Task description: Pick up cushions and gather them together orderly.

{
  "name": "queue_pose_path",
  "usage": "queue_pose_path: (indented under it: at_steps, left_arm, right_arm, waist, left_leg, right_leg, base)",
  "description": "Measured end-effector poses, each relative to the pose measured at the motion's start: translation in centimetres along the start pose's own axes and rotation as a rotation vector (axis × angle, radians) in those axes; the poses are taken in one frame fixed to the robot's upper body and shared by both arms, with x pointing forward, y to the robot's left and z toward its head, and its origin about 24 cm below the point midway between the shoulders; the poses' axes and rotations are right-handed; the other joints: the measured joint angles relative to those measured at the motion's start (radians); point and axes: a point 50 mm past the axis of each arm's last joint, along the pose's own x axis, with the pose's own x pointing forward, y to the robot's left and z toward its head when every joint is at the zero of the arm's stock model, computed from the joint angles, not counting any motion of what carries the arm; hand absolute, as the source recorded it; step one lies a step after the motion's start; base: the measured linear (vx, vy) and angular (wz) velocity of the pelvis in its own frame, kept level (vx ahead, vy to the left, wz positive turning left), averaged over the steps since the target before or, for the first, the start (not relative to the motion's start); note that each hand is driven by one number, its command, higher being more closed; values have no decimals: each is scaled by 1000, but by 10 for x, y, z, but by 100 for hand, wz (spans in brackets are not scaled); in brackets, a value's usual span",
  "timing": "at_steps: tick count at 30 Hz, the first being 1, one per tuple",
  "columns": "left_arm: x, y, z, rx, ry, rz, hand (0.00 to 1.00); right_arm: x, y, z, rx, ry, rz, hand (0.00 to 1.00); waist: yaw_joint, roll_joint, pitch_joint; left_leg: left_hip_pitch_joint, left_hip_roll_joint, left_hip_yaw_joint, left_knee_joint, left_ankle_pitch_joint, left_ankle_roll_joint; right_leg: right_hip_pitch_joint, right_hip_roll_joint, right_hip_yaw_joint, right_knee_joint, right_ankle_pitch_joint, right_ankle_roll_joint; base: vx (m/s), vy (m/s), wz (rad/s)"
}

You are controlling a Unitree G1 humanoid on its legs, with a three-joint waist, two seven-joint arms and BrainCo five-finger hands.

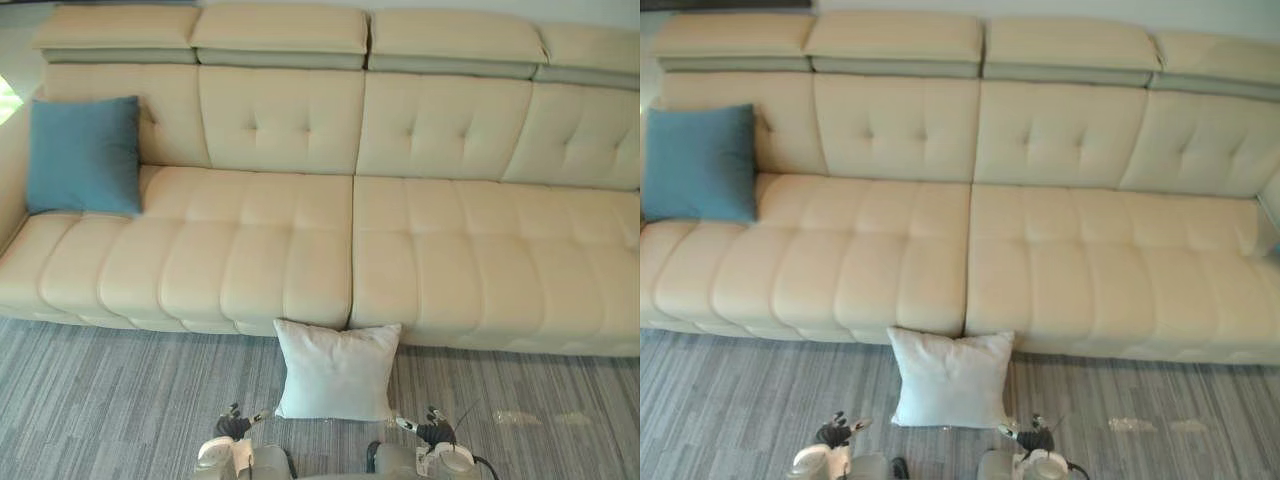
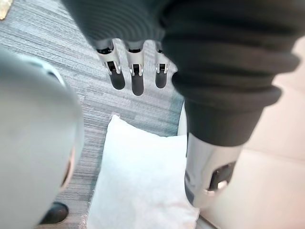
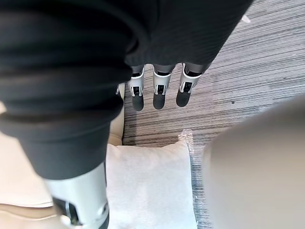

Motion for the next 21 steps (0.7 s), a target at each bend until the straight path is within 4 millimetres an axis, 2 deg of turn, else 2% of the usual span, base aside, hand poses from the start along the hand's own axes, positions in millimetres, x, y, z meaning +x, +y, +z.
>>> queue_pose_path:
  at_steps: [3, 7, 10, 14, 16, 19, 21]
  left_arm:
    - [6, -12, 40, -45, -123, -17, 0]
    - [6, -16, 97, -128, -317, 1, 0]
    - [3, -12, 121, -197, -401, 24, 0]
    - [1, -7, 133, -274, -442, 47, 0]
    - [1, -5, 142, -326, -460, 55, 0]
    - [0, 0, 163, -387, -506, 74, 0]
    - [-4, 3, 191, -427, -572, 69, 0]
  right_arm:
    - [6, 0, 37, 17, -116, -13, 0]
    - [7, -20, 98, 82, -329, -83, 0]
    - [3, -28, 126, 131, -430, -114, 0]
    - [1, -30, 144, 172, -474, -132, 0]
    - [-1, -31, 161, 215, -519, -142, 0]
    - [-7, -30, 192, 245, -601, -136, 0]
    - [-14, -33, 224, 276, -681, -130, 0]
  waist:
    - [0, -3, 73]
    - [-3, -5, 146]
    - [-4, -7, 166]
    - [-5, -8, 185]
    - [-6, -8, 192]
    - [-7, -9, 215]
    - [-7, -11, 242]
  left_leg:
    - [-114, 20, -13, 107, -3, 5]
    - [-267, 40, -45, 271, -31, 31]
    - [-366, 58, -70, 377, -83, 24]
    - [-455, 71, -101, 447, -135, 8]
    - [-529, 77, -117, 499, -158, 8]
    - [-653, 93, -139, 592, -168, 6]
    - [-770, 104, -161, 667, -172, 10]
  right_leg:
    - [-117, -5, -24, 106, 0, 0]
    - [-273, -21, -60, 272, -29, -29]
    - [-368, -22, -73, 373, -85, -42]
    - [-458, -24, -90, 453, -132, -66]
    - [-528, -24, -95, 506, -162, -80]
    - [-646, -24, -102, 588, -175, -84]
    - [-758, -24, -105, 658, -175, -90]
  base:
    - [-120, -50, -2]
    - [-163, -49, 3]
    - [-160, -59, 1]
    - [-157, -72, 2]
    - [-200, -90, 7]
    - [-290, -88, 2]
    - [-259, -73, 5]
